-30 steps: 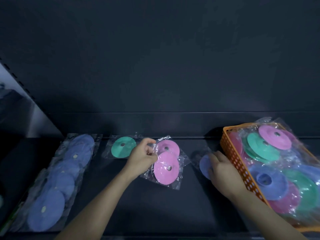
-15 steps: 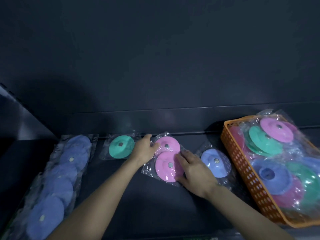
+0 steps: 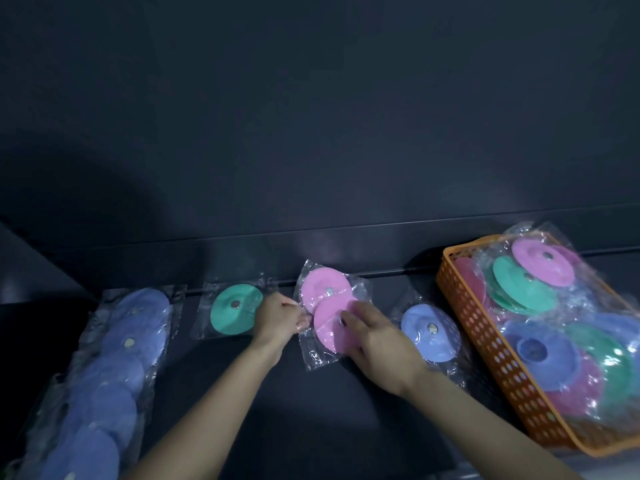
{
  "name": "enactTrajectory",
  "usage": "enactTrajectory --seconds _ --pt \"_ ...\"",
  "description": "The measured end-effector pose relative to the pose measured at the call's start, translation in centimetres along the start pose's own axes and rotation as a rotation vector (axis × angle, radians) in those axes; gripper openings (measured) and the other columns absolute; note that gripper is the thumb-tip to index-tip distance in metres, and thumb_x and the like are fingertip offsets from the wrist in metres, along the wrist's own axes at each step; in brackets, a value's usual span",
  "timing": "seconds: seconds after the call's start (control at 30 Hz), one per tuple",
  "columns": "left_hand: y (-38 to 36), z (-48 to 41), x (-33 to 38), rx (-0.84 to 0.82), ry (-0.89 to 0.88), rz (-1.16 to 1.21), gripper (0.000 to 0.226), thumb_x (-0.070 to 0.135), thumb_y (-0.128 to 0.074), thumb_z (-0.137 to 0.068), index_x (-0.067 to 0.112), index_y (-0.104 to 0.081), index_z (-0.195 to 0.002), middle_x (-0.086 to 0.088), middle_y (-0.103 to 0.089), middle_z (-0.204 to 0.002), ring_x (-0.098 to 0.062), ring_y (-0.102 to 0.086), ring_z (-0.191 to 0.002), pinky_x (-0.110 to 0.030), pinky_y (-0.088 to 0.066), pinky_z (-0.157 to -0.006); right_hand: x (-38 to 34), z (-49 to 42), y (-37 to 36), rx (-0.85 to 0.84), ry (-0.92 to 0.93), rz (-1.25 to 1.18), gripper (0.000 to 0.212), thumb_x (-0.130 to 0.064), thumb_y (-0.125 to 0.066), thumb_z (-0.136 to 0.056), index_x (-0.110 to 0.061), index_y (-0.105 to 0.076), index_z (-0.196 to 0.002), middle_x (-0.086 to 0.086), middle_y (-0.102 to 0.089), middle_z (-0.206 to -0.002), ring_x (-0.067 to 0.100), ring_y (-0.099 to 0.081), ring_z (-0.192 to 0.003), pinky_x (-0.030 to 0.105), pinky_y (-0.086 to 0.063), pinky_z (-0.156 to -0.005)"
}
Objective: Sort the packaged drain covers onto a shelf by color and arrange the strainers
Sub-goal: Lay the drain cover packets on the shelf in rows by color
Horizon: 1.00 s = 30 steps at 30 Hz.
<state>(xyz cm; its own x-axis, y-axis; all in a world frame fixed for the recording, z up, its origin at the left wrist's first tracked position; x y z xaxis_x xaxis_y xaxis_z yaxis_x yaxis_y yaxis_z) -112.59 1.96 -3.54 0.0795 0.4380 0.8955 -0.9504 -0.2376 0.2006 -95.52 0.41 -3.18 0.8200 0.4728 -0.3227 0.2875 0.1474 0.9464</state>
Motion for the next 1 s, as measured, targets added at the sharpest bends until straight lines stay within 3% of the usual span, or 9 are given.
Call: enactTrajectory --seconds 0.1,0.2,0.3,0.37,0.5,0.67,0.8,1.0 --pt "-0.3 0.4 -0.8 0.031 0.053 0.141 0.03 -0.014 -0.043 -0.088 0.002 -0.05 -0.064 -0.017 -0.061 -0.069 -0.02 -0.063 -0.064 -0.021 -0.055 -0.059 -0.1 -0.3 -0.2 -0.019 0.001 0.018 0.051 -0.026 -0.055 -0.087 -0.011 -0.045 -0.134 0.014 -0.042 -0.141 0.03 -0.037 -0.134 0.035 -0.035 -0.108" --pt "-0.6 0.4 -1.4 0.071 0.122 0.251 0.022 -0.01 -0.044 -0.092 0.0 -0.047 -0.072 -0.02 -0.06 -0.075 -0.021 -0.063 -0.067 -0.027 -0.059 -0.067 0.0 -0.6 -0.1 -0.006 -0.024 0.029 0.051 -0.029 -0.053 -0.087 -0.007 -0.048 -0.132 0.016 -0.047 -0.137 0.032 -0.044 -0.129 0.037 -0.039 -0.104" --pt "-1.0 0.3 -1.2 -0.026 0.117 0.102 0.022 0.013 -0.051 -0.096 0.002 -0.051 -0.077 -0.015 -0.06 -0.075 -0.024 -0.063 -0.066 -0.026 -0.058 -0.056 0.1 -0.7 0.4 0.018 -0.077 0.024 0.05 -0.035 -0.036 -0.088 -0.008 -0.05 -0.128 0.011 -0.051 -0.128 0.031 -0.05 -0.119 0.034 -0.048 -0.091" --pt "-0.7 -0.1 -1.0 -0.086 0.088 -0.11 0.028 0.025 -0.052 -0.095 0.004 -0.053 -0.076 -0.015 -0.063 -0.075 -0.026 -0.066 -0.065 -0.033 -0.059 -0.059 0.4 -0.7 0.3 -0.024 -0.117 0.016 0.051 -0.034 -0.038 -0.089 -0.009 -0.043 -0.133 0.009 -0.046 -0.13 0.029 -0.045 -0.121 0.034 -0.044 -0.093" --pt "0.5 -1.3 0.4 -0.004 -0.154 -0.499 0.024 0.011 -0.056 -0.085 -0.005 -0.058 -0.067 -0.021 -0.068 -0.07 -0.029 -0.07 -0.067 -0.045 -0.059 -0.067 0.5 -0.5 -0.1 -0.064 -0.113 0.035 0.056 -0.036 -0.047 -0.089 -0.013 -0.037 -0.139 0.007 -0.042 -0.132 0.027 -0.04 -0.124 0.033 -0.043 -0.096" --pt "0.9 -1.8 0.4 0.016 -0.191 -0.565 0.029 0.011 -0.056 -0.085 0.001 -0.052 -0.058 -0.014 -0.062 -0.061 -0.028 -0.069 -0.067 -0.044 -0.058 -0.066 -0.4 -0.2 0.0 -0.023 -0.064 0.079 0.054 -0.041 -0.06 -0.082 -0.013 -0.05 -0.127 0.01 -0.051 -0.115 0.031 -0.044 -0.116 0.036 -0.043 -0.096" --pt "1.4 -1.5 -0.3 0.043 -0.191 -0.55 0.023 0.012 -0.062 -0.084 -0.002 -0.059 -0.066 -0.016 -0.067 -0.062 -0.03 -0.068 -0.061 -0.045 -0.058 -0.062 -0.9 0.0 0.0 0.038 -0.048 0.098 0.053 -0.045 -0.067 -0.075 -0.013 -0.058 -0.117 0.009 -0.055 -0.1 0.032 -0.051 -0.102 0.037 -0.047 -0.091" --pt "1.3 -0.8 -1.0 -0.017 -0.067 -0.455 0.026 0.006 -0.046 -0.093 -0.005 -0.06 -0.073 -0.02 -0.069 -0.07 -0.024 -0.069 -0.057 -0.042 -0.06 -0.061 -1.3 0.2 0.0 0.076 -0.053 0.085 0.052 -0.045 -0.07 -0.072 -0.014 -0.061 -0.113 0.009 -0.057 -0.096 0.031 -0.055 -0.091 0.036 -0.05 -0.084"
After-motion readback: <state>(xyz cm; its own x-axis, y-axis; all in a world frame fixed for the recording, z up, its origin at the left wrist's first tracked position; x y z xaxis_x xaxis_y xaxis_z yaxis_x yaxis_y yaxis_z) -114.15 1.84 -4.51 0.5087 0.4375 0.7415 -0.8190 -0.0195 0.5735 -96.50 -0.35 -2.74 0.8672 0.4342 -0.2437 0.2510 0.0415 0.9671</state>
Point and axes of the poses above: each hand's wrist, its own z-axis away from the middle knuckle, its own y-axis out of the back of the hand, x = y × z, the point moved 7 cm from there along -z, towards the middle knuckle
